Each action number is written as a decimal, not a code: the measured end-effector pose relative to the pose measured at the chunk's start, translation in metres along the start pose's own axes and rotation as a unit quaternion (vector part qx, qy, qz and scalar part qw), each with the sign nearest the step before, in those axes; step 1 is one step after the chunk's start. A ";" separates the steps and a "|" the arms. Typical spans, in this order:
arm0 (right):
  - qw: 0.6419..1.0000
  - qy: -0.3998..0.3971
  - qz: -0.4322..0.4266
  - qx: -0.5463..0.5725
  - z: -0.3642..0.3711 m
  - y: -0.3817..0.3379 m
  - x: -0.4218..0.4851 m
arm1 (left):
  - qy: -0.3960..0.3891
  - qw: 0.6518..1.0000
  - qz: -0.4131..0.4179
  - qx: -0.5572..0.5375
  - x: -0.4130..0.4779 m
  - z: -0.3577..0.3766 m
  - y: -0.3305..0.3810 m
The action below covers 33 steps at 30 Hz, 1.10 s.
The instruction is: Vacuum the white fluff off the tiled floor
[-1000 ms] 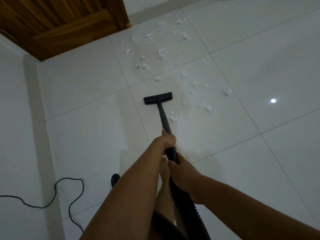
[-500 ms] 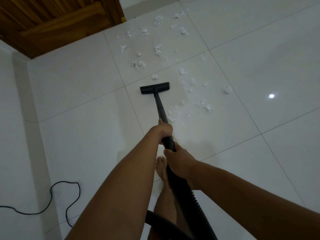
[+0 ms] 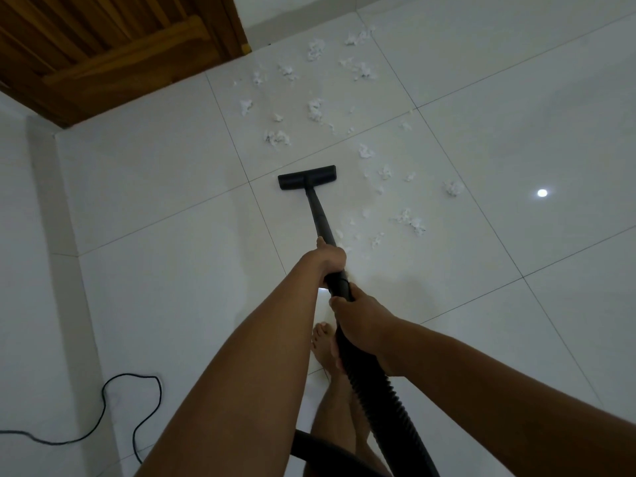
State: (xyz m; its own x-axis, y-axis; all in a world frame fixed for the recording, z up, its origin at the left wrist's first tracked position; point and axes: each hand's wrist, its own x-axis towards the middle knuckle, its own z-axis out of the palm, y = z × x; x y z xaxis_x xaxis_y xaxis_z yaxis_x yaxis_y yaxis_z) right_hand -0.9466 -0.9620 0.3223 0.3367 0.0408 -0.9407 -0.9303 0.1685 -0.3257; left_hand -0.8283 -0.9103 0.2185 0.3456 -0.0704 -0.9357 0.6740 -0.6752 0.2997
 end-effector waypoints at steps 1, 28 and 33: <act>1.000 0.000 0.001 -0.002 0.000 0.000 -0.001 | 0.001 1.000 -0.001 -0.003 0.000 0.000 -0.001; 0.998 -0.007 0.061 0.025 -0.012 0.012 -0.068 | -0.009 0.997 -0.012 0.072 -0.041 0.034 -0.006; 0.998 -0.003 0.049 0.038 -0.011 0.002 -0.057 | -0.007 0.998 -0.012 0.059 -0.032 0.027 0.003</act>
State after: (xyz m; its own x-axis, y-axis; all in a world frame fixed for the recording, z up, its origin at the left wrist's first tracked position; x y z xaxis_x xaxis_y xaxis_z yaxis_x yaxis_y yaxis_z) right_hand -0.9693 -0.9748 0.3738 0.2455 0.0669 -0.9671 -0.9452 0.2379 -0.2235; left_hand -0.8551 -0.9300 0.2448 0.3209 -0.0630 -0.9450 0.6000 -0.7585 0.2543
